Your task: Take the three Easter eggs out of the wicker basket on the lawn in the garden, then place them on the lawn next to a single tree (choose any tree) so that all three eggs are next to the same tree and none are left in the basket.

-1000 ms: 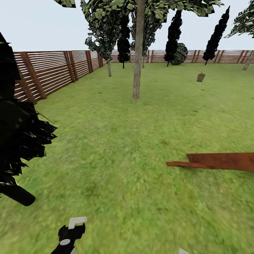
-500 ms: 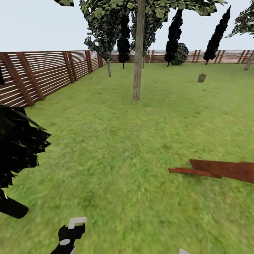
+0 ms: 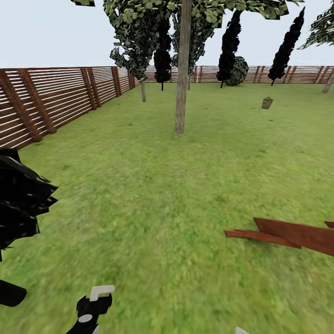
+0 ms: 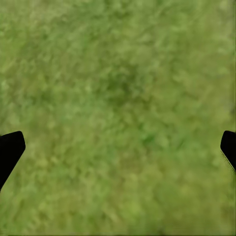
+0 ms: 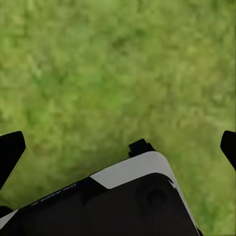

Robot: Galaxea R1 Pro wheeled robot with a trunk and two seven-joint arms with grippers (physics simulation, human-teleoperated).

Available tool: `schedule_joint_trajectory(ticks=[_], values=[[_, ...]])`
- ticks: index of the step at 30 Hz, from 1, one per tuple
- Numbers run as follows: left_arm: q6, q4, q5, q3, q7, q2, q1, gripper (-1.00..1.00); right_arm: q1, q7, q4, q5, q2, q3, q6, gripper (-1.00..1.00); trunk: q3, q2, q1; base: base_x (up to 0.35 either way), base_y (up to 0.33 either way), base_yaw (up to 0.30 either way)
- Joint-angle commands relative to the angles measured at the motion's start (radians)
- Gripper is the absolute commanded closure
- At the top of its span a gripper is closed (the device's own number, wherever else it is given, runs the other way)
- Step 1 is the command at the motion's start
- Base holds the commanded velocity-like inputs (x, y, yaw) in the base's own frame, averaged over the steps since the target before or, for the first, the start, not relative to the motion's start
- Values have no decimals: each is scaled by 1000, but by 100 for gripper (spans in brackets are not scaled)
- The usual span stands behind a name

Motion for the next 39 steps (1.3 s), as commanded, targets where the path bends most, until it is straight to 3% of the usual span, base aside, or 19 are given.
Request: schedule_joint_trajectory(ticks=[1, 39], values=[[-3, 1, -10, 6, 1, -1, -1, -100, -1, -1, 0, -9, 1, -2, -4, -100, -2, -1, 1, 323, 0, 0], [-3, 1, -11, 6, 1, -1, -1, -100, -1, -1, 0, -10, 1, -1, -6, -100, -2, -1, 1, 323, 0, 0]])
